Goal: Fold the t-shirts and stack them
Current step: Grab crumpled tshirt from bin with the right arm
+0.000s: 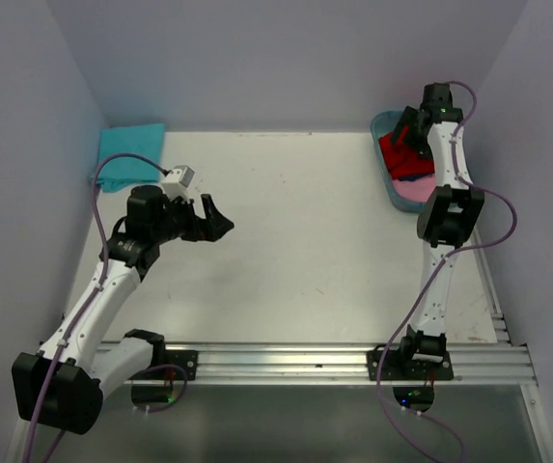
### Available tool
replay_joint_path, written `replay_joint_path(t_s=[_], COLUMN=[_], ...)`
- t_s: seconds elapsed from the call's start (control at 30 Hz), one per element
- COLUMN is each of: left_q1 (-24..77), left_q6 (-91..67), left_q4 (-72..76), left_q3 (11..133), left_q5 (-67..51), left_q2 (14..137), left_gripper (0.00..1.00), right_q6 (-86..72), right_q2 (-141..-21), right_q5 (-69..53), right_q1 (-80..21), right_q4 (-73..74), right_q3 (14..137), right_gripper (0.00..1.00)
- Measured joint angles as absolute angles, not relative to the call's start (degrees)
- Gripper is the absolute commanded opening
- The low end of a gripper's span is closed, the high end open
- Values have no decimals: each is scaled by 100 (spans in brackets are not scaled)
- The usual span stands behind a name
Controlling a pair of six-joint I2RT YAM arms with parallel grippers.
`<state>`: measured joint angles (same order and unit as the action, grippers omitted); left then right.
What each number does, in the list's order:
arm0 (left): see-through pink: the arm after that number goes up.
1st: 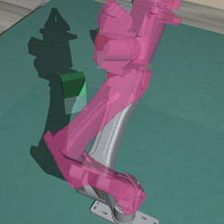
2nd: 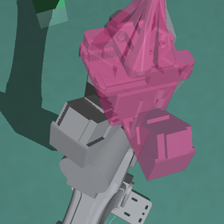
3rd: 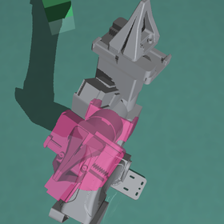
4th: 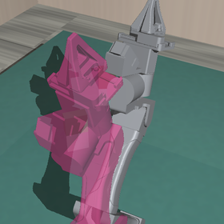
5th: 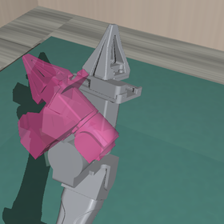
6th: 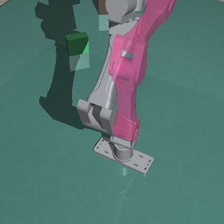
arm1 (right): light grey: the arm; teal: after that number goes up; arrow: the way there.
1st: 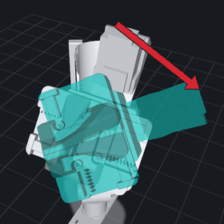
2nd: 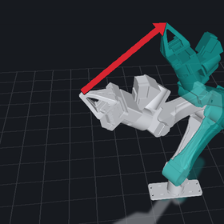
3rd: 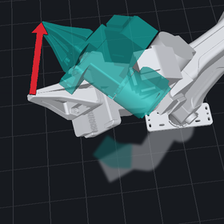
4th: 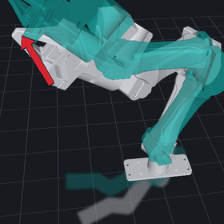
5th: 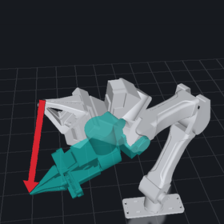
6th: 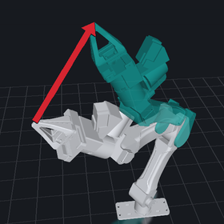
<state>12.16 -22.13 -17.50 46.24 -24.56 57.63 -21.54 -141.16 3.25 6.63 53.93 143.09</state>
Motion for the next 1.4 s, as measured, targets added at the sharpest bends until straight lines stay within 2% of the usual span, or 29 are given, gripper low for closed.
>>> replay_joint_path(t_s=[0.03,0.07,0.17,0.23,0.27,0.3,0.37,0.4,0.47,0.7,0.93,1.23,1.4], left_q1=[1216,1216,1216,1216,1216,1216,1216,1216,1216,1216,1216,1219,1219], left_q6=[-2211,-2211,-2211,-2213,-2211,-2211,-2213,-2213,-2213,-2217,-2296,-2298,-2303], left_q4=[-1765,-1785,-1772,-1767,-1769,-1772,-1767,-1774,-1776,-1787,-1787,-1774,-1767], left_q3=[4606,4595,4569,4532,4508,4486,4427,4394,4335,4263,4261,4261,4261], left_q5=[-2449,-2440,-2397,-2379,-2377,-2377,-2377,-2377,-2377,-2375,-2377,-2381,-2379], left_q2=[5763,5763,5756,5747,5739,5736,5719,5704,5655,5363,5273,5258,5258], left_gripper=[100,100,100,100,100,100,100,100,100,100,100,100,99], right_q6=[-2154,-2137,-2147,-2174,-2185,-2204,-2206,-2206,-2180,-2198,-2257,-2335,-2410], right_q2=[-14153,-14210,-14328,-14328,-14331,-14331,-14352,-14352,-14331,-13579,-12252,-10079,-9279], right_q5=[301,276,163,99,47,10,-115,-143,-172,-401,-753,-1024,-1463], right_q1=[668,674,690,705,720,735,753,753,751,810,762,738,705], right_q4=[5406,5398,5356,5280,5223,5166,5076,5030,4936,3972,3546,3201,3022], right_q3=[14352,14400,14348,14105,13976,13889,13806,13767,13651,12158,10798,9950,9590], right_gripper=[71,66,35,39,52,56,55,31,0,0,0,0,0])
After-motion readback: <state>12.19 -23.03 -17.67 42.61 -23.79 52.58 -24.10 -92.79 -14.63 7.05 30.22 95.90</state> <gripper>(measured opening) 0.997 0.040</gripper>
